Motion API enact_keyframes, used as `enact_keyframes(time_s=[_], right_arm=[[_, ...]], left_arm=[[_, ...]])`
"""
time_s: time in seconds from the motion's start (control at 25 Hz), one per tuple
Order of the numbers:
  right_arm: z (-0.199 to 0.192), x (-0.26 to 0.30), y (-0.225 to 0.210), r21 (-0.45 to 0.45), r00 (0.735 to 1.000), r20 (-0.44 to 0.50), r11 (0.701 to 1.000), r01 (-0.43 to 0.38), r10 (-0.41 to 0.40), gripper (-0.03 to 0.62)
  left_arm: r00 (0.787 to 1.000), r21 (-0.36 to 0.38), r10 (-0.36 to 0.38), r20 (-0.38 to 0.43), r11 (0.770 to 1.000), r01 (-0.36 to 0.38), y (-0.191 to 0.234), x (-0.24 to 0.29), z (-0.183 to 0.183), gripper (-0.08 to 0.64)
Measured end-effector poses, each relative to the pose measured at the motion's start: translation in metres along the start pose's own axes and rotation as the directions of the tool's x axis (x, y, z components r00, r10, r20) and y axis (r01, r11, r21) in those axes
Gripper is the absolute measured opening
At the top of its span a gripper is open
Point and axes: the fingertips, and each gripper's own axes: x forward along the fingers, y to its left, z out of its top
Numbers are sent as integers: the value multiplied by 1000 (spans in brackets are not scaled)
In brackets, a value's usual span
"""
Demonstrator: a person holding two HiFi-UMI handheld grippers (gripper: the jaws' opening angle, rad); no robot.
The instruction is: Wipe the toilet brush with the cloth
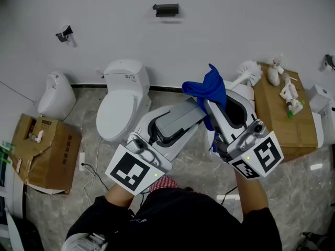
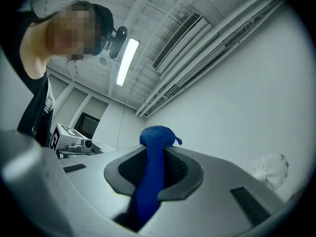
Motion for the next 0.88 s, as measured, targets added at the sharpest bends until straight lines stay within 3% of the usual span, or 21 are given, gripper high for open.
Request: enact_keyframes(time_s=[0.4, 0.88], right_arm=[[-4, 0, -1, -14, 1000, -23, 1000, -6, 6, 67], [-22, -1, -10, -15, 998, -56, 1000, -11, 10, 67]], left_arm=[[1000, -13, -12, 0, 1000, 12, -1, 1, 3, 175], [999, 45, 1, -37, 999, 0, 0, -4, -9, 175]])
